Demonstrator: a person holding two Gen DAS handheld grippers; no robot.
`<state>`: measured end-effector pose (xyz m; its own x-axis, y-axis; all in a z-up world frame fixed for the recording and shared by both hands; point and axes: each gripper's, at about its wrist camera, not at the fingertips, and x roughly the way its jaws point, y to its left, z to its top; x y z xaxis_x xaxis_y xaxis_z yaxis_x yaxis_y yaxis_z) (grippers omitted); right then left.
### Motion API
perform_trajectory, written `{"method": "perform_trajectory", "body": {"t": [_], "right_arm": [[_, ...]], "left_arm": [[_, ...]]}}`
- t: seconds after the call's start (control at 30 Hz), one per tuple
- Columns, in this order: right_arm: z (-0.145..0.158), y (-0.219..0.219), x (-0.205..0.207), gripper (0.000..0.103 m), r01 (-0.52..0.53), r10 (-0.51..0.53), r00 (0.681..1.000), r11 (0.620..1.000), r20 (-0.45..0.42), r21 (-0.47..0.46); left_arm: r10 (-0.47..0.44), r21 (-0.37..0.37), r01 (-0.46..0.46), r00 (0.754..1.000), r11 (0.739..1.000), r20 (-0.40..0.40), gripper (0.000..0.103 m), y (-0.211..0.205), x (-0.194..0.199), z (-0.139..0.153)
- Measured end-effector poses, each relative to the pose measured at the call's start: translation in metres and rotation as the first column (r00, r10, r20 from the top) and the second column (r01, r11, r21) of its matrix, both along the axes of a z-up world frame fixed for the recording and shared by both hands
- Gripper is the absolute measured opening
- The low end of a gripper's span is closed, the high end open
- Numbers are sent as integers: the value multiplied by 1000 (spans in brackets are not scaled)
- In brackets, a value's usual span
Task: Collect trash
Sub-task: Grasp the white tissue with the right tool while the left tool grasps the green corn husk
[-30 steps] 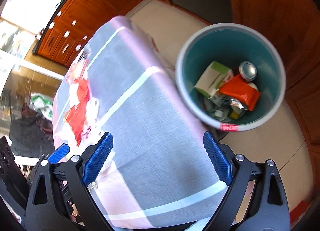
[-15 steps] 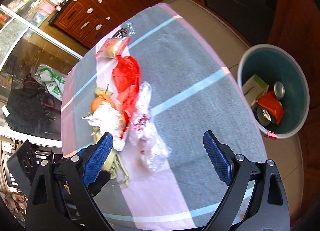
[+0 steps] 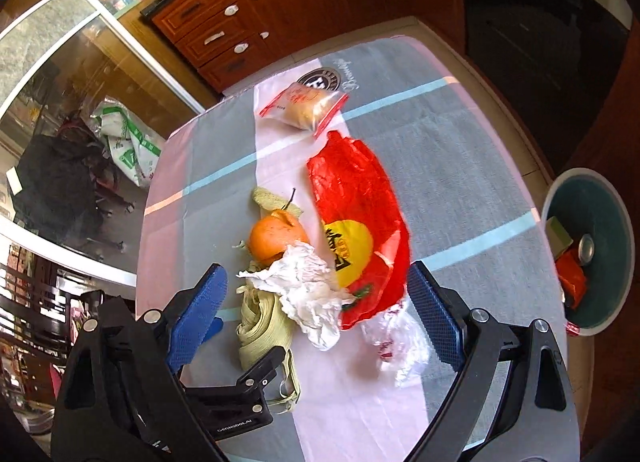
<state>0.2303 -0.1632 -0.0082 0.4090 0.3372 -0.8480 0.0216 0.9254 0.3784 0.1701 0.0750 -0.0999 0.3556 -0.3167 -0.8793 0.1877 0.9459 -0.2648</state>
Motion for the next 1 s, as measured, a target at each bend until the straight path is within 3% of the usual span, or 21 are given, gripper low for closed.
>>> {"method": "perform_trajectory", "body": {"t": [0.2, 0.43, 0.6, 0.63, 0.73, 1.0], "right_arm": [[-35, 37, 14, 81, -73, 70, 994, 997, -85, -32], [-65, 38, 17, 70, -65, 55, 987, 996, -154, -64], [-85, 41, 16, 63, -69, 53, 982, 994, -180, -84], [-85, 41, 14, 58, -69, 52, 985, 993, -162, -101], [-85, 35, 12, 24, -70, 54, 987, 993, -150, -99], [-49, 7, -3, 22, -35, 37, 997, 999, -73, 38]], "left_arm": [[38, -19, -38, 999, 999, -8, 93, 30, -3, 0], [55, -51, -56, 998, 997, -19, 93, 45, -2, 4], [61, -31, -61, 998, 998, -7, 94, 46, -4, 9], [59, -30, -59, 998, 998, -5, 94, 46, -4, 9], [50, -25, -50, 999, 998, 3, 94, 42, -2, 13], [-18, 63, 16, 999, 998, 32, 99, 8, 23, 16]]}}
